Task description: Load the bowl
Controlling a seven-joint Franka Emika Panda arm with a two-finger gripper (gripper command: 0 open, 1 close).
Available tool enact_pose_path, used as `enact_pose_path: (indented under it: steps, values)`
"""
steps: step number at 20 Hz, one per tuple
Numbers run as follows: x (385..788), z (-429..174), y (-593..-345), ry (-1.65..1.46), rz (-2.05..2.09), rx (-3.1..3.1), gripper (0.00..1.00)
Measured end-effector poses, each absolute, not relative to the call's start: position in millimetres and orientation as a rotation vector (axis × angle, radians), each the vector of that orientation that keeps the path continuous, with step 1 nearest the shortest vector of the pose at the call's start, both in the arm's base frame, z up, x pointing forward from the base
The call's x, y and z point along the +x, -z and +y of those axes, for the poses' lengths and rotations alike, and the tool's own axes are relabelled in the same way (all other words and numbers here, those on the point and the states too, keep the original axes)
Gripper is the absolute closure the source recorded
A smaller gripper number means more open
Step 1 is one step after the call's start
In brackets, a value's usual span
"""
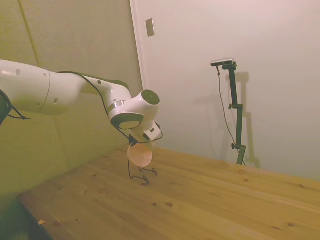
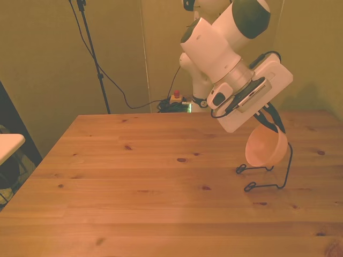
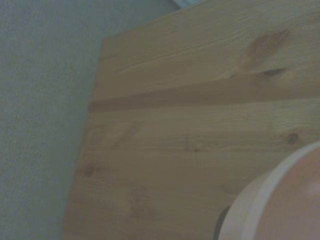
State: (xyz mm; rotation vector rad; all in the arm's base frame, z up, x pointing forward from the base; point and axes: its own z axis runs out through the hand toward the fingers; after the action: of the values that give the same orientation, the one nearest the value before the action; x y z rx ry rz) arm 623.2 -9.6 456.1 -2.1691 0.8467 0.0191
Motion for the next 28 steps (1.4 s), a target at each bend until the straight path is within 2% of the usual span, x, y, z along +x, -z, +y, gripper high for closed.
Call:
enact_pose_path:
  steps: [16,26,27,28]
  values:
    - [640,-13,-410,-0.076,0.768,-2.084,1.0]
    - [641,-9,-402,-0.091,0.769,-2.086,1.0]
    - [641,-10,-401,-0.092,0.771,-2.085,0.0]
    - [641,-11,-400,-0.092,0.773,-2.085,0.0]
